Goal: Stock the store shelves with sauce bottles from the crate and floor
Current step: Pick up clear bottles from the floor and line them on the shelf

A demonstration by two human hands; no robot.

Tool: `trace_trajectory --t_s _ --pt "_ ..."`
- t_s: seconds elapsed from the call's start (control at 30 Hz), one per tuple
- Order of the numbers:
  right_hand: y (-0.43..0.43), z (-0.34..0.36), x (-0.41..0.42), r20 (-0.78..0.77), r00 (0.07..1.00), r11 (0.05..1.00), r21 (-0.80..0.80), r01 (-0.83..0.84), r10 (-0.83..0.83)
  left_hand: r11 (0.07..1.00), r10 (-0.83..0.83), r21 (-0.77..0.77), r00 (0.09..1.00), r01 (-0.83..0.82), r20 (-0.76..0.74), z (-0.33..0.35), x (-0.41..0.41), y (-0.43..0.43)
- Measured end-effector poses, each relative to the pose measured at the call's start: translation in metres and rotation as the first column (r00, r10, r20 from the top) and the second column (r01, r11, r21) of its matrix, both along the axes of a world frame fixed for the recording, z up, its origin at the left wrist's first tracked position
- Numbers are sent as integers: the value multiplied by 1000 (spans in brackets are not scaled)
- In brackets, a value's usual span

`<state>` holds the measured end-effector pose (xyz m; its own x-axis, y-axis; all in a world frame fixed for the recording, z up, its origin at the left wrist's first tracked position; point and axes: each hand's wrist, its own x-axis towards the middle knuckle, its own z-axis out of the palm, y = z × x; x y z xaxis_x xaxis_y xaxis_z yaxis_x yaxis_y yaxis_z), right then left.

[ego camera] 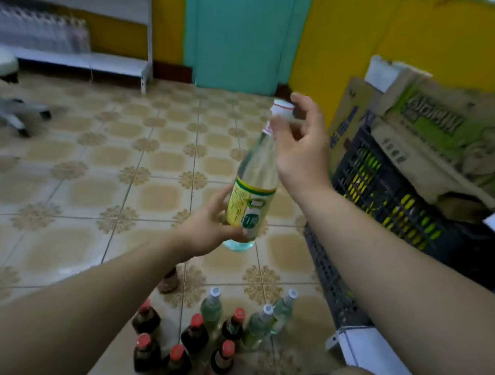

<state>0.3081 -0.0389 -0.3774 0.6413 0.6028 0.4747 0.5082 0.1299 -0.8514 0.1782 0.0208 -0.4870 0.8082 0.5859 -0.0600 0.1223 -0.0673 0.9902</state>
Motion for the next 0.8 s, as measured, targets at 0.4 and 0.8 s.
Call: trace_trajectory --t_s 0.4,0.8 --pt "-100 145 -49 -60 918 920 -11 -393 391 966 -101 -195 939 173 329 178 -71 -99" --pt "-178 171 -40 8 982 977 -100 -187 189 994 -106 36 933 100 343 232 -45 -149"
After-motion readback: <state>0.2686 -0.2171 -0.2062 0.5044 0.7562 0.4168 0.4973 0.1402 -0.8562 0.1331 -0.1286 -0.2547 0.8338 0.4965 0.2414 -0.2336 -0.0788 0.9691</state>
